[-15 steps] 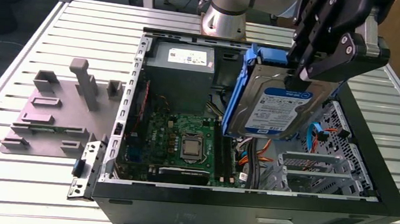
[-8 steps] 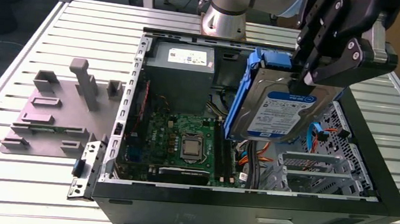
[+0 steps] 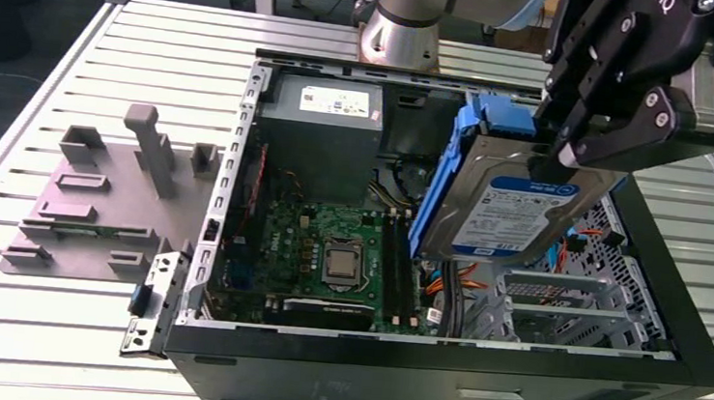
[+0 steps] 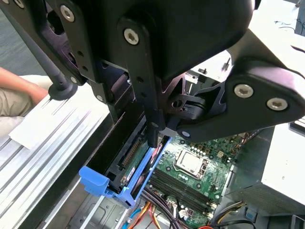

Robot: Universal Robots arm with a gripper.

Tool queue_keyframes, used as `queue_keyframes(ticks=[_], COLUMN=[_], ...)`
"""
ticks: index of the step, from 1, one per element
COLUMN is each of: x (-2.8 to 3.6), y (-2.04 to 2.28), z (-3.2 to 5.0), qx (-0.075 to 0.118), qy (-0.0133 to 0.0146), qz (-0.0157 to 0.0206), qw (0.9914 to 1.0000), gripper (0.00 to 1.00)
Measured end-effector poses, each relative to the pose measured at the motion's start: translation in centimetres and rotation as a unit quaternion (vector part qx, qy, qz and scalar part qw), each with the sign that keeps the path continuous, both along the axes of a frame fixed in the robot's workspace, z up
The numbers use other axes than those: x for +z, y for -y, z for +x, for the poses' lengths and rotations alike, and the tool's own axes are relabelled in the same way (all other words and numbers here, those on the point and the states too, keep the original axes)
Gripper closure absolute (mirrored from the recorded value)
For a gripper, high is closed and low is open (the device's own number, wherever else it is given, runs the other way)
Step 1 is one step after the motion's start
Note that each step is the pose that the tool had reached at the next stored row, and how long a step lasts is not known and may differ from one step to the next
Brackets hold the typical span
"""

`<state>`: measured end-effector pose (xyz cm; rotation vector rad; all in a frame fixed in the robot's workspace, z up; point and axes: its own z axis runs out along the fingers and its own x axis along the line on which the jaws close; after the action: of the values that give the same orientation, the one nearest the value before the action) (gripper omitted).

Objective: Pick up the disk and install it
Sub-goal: 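Pick up the disk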

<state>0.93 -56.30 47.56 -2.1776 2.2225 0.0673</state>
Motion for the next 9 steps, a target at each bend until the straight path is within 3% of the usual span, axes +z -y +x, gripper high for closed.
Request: queue_keyframes(ticks=[9], x=[-0.03], y=[0.94], z=[0.44], qx=[0.0], qy=[0.0], qz=[0.0001], qw=[1.0], gripper=[0.65])
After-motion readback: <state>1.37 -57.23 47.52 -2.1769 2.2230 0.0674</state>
